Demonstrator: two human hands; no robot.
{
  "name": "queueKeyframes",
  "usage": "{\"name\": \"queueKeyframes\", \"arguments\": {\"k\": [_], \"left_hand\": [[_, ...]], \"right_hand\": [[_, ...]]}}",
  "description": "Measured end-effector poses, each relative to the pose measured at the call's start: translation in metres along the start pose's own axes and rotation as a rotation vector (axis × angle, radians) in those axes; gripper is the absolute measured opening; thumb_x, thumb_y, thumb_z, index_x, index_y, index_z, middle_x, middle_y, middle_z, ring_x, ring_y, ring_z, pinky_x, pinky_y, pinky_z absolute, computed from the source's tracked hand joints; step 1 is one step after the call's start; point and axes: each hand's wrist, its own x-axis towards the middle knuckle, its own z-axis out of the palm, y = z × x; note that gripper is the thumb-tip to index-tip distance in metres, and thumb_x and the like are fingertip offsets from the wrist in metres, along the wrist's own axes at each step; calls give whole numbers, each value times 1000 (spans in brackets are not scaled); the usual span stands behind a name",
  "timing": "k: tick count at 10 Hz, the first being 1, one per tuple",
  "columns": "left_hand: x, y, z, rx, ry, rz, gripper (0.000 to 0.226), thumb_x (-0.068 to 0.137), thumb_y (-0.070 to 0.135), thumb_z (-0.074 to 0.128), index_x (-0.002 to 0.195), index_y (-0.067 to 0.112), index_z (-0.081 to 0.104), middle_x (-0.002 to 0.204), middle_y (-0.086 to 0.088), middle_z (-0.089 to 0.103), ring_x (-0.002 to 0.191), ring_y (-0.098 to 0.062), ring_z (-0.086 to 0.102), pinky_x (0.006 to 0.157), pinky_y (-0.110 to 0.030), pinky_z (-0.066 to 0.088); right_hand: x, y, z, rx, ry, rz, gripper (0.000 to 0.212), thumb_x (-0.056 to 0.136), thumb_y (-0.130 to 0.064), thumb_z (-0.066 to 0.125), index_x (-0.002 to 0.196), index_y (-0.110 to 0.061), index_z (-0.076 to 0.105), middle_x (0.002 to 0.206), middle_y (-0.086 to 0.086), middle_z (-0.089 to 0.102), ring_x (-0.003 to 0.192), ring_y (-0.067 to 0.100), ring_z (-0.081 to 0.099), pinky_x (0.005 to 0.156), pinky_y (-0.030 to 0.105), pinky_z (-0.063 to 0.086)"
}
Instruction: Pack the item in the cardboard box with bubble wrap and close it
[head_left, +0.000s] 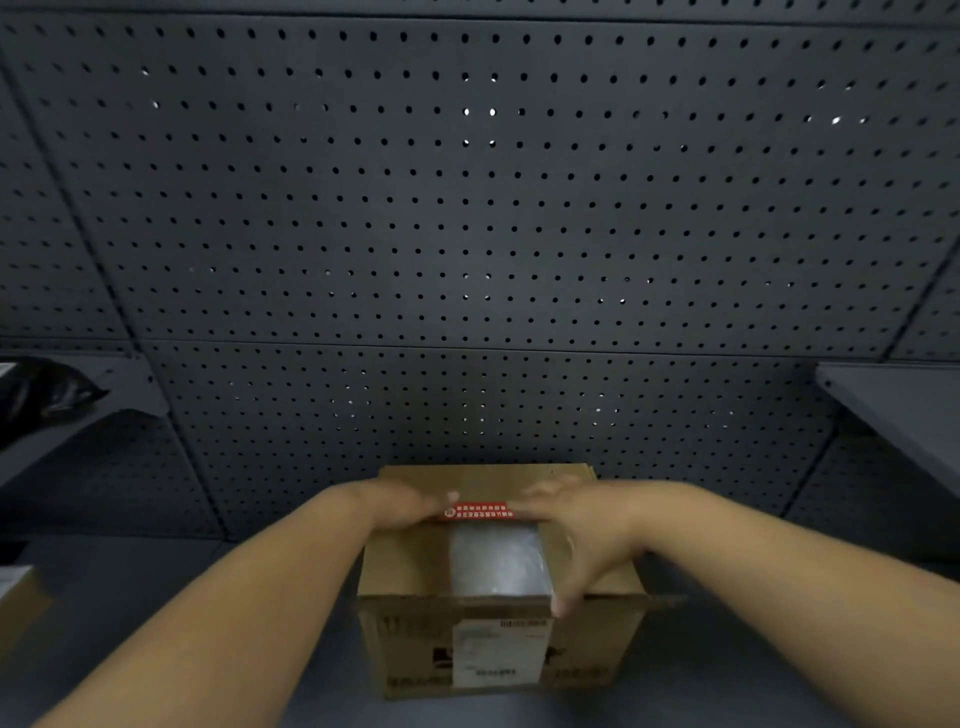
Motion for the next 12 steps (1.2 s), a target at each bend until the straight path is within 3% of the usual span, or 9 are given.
{"name": "queueKeyframes", "arguments": {"k": [1,2,3,4,7,10,11,12], "left_hand": [[2,-2,-10,-238,-23,4,77,84,75,26,146,29,31,156,-3,26,143,-26,26,115,-43,21],[6,1,-12,-82,-28,30,87,74,83,35,143,30,38,150,2,38,137,-23,37,112,-38,29],[7,9,-3,348,26,136,75,79,72,50,138,26,44,139,1,50,124,-20,49,102,-31,40],[9,11,8,554,98,220,71,80,62,58,140,31,38,136,-1,51,123,-21,48,102,-36,41],[14,-2,25,393,84,212,73,87,49,58,148,37,20,151,-3,28,137,-25,31,109,-37,32],[12,-8,30,324,93,191,72,89,45,57,149,38,17,160,1,10,145,-25,15,118,-38,18],[1,1,21,346,50,172,70,90,45,55,149,34,20,158,0,20,142,-24,26,116,-37,26],[-10,8,2,282,93,172,48,90,45,55,135,28,48,136,0,55,119,-19,53,101,-32,42]], "right_hand": [[17,15,-11,7,92,126,94,77,-51,70,152,-31,17,159,-5,20,146,21,19,117,41,26],[39,25,-1,-43,131,252,88,80,-53,66,151,-30,20,155,-1,29,142,24,28,111,43,35],[59,29,18,42,141,308,86,82,-50,66,151,-33,17,154,0,29,141,25,28,109,44,36],[71,29,32,92,150,285,85,84,-42,66,152,-34,15,155,1,28,140,27,28,110,41,34],[82,36,49,231,100,285,73,90,-36,61,151,-38,19,162,3,6,148,28,11,118,41,18],[74,34,51,257,88,276,69,93,-39,56,151,-38,18,162,3,4,149,26,8,120,37,13],[60,29,35,196,43,279,62,95,-38,53,150,-32,26,159,4,23,142,25,29,115,35,30],[40,29,5,175,112,276,50,96,-36,52,143,-24,43,145,-1,47,129,20,48,107,33,39]]}}
